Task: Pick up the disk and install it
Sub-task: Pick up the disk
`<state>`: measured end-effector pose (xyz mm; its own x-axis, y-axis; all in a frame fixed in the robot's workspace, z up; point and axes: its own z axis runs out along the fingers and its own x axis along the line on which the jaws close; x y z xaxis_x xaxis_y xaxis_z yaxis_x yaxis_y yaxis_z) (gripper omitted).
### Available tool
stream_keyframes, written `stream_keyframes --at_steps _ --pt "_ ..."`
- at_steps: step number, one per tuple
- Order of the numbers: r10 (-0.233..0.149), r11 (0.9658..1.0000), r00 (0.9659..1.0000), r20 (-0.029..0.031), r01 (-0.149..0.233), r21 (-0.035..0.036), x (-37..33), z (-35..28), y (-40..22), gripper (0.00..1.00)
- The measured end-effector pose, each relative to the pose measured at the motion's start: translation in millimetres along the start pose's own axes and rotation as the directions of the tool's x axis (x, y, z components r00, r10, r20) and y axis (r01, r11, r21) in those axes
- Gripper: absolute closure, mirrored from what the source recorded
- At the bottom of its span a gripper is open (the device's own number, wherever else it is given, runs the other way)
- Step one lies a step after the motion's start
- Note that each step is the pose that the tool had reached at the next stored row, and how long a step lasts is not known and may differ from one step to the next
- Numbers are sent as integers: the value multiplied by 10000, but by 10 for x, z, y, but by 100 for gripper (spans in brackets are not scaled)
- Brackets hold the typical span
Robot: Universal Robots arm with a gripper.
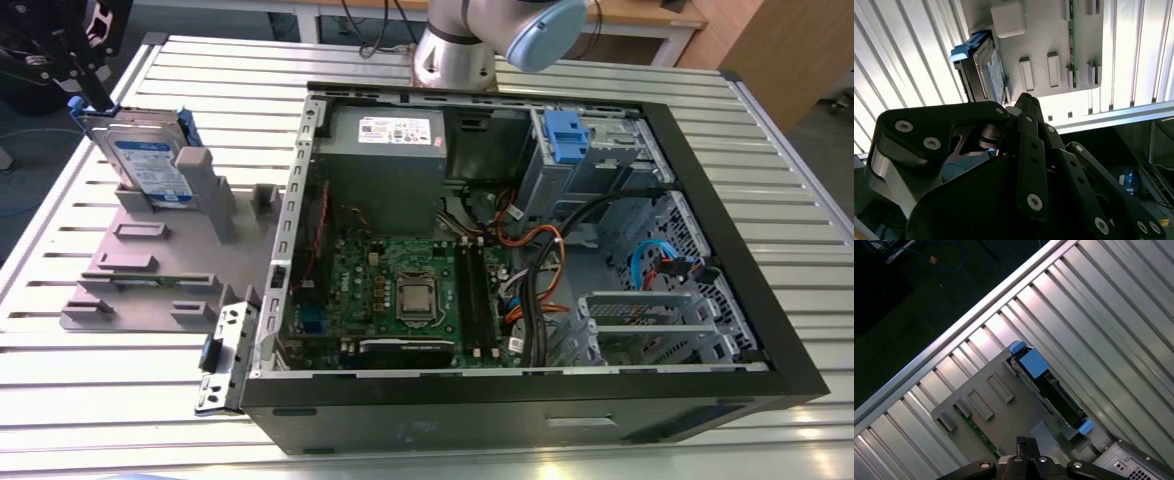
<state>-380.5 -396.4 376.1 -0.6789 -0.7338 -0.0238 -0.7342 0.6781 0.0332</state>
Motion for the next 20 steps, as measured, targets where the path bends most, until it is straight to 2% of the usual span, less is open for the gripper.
stream_keyframes --at_steps 20 --pt "-255 9997 9997 -9 255 -6 0 0 0 89"
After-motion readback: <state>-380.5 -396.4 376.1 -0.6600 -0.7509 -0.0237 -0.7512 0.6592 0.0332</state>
